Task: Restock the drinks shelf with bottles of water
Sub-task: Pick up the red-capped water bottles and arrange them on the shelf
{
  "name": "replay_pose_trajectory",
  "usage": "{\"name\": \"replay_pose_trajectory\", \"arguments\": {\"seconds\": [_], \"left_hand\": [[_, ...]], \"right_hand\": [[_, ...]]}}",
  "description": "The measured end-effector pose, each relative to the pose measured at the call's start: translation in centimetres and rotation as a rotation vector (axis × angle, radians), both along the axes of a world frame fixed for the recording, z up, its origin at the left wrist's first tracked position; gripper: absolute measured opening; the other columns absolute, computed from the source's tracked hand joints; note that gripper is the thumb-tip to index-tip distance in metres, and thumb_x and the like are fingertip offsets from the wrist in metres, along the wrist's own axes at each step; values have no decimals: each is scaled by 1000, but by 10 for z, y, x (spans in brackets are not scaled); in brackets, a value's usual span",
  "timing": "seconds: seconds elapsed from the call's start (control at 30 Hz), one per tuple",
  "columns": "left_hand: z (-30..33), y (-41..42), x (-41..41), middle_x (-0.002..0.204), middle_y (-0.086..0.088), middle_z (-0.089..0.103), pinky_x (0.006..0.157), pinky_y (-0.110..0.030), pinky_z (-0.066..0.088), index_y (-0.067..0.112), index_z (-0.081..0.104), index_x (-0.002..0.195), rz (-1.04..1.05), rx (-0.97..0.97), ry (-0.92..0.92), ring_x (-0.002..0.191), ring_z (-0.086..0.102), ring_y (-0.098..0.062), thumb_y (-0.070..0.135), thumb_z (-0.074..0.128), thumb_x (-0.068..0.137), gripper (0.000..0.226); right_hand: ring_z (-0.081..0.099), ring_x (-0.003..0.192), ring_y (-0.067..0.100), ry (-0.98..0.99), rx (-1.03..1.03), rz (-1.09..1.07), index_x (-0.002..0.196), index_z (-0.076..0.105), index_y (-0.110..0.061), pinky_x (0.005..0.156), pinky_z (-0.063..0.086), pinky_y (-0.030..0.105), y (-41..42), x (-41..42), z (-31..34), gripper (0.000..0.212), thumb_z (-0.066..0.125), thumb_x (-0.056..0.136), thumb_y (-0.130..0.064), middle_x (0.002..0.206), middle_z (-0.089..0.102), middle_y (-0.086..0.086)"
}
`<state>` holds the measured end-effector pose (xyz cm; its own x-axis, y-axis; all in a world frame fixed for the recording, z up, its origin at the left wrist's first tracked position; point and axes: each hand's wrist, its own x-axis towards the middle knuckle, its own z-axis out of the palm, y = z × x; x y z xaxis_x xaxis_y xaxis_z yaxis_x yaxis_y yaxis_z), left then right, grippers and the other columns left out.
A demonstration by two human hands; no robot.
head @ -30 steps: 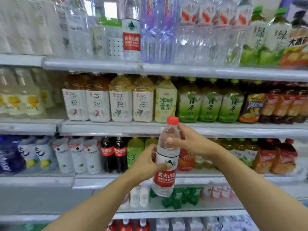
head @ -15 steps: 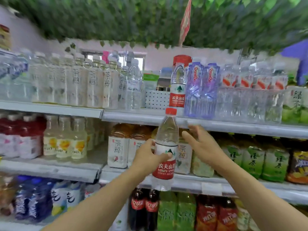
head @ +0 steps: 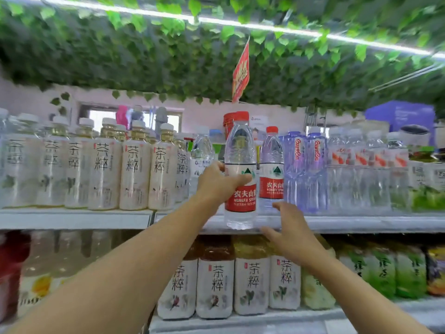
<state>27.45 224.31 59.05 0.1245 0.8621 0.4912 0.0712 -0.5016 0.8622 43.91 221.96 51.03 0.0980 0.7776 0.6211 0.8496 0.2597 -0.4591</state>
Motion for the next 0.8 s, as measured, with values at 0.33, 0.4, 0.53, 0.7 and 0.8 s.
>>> {"name": "replay_pose_trajectory", "arguments": {"seconds": [0.33,0.4,0.53,0.7,0.8], "left_hand": [[26,68,28,101,-8,63,88,-45,52,18,47,88,45,-4,-34,93,63,-26,26,79,73,36],[23,79,33,98,-7,64,85,-44,54,21,46,82,79,-22,-35,91,64,-25,28,79,73,36],[23,93,39,96,-8,66,57,-28,51,12,52,91,87,-34,-39,75,64,-16,26,78,75,33],[23,104,49,88,-4,60,51,-25,43,20,41,78,93,-40,-5,71,58,-12,22,75,79,34],[19,111,56,88,-4,59,51,-24,42,20,42,79,87,-49,-21,72,57,-12,19,74,79,32]], "right_hand": [[21,134,17,-192,19,-156,139,27,-22,113,23,32,26,10,-15,64,59,88,-42,143,24,0],[20,134,18,-226,10,-163,139,24,-23,114,20,31,30,14,-21,65,58,88,-44,143,20,1],[17,137,21,-294,38,-186,140,21,-25,114,18,33,37,22,-25,66,56,88,-47,146,15,3],[3,142,23,-321,36,-167,145,13,-28,117,7,36,43,35,-24,72,52,89,-51,153,3,2],[3,143,23,-346,39,-153,147,11,-26,117,6,36,45,40,-26,74,50,90,-52,153,4,3]]}}
